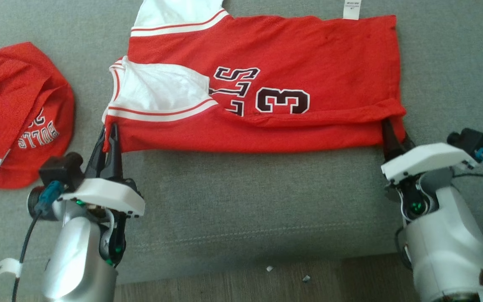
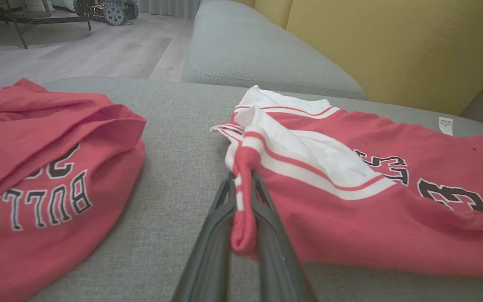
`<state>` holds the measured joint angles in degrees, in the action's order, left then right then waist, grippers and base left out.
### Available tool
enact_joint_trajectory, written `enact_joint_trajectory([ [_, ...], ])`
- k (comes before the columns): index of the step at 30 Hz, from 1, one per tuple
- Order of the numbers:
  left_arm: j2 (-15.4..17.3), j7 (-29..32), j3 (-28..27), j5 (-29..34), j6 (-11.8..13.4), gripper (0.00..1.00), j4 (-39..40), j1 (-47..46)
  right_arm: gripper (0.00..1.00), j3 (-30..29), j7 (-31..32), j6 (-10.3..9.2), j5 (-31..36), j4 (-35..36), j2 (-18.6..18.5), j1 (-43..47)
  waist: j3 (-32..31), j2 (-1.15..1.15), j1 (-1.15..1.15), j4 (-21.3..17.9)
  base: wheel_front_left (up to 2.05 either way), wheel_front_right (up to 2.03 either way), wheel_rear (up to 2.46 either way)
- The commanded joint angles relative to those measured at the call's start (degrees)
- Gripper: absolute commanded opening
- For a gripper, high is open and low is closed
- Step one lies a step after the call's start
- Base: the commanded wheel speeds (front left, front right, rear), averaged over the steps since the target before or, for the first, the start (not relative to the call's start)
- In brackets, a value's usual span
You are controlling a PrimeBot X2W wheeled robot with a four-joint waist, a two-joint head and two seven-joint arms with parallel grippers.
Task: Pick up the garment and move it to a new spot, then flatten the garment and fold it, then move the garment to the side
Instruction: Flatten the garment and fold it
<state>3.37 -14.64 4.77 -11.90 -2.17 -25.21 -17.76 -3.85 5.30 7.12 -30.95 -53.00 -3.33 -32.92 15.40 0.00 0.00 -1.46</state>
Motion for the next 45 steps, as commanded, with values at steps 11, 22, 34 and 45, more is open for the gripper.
enact_joint_trajectory([
  [11, 0.53, -0.36, -2.21, 1.17, -0.26, 0.00, 1.17, -0.96, 0.00, 5.58, -2.13, 0.36, -1.09, -3.83, 0.45, -3.75, -0.83, 0.00, 0.00, -0.14, 0.00, 0.00, 0.00],
  [22, 0.27, -0.36, -1.94, 1.53, -0.89, 0.00, -1.08, 0.74, 0.00, 4.52, -0.60, 0.36, -0.44, -2.87, -1.81, -3.44, -3.14, 0.00, 0.00, -0.62, 0.00, 0.00, 0.00],
  [34, 1.26, 0.64, 0.53, 0.96, -3.00, 0.00, -4.99, 4.59, 0.00, 4.58, 8.15, 0.36, -0.14, 2.74, -6.63, 0.93, -6.80, 0.00, 0.00, -0.24, 0.00, 0.00, 0.00],
  [45, 2.11, 2.85, 2.34, 0.63, -3.45, 0.00, -3.73, 8.23, 0.00, 2.82, 17.00, 0.36, 1.13, 10.58, -7.47, 7.23, -8.88, 0.00, 0.00, -0.39, 0.00, 0.00, 0.00],
])
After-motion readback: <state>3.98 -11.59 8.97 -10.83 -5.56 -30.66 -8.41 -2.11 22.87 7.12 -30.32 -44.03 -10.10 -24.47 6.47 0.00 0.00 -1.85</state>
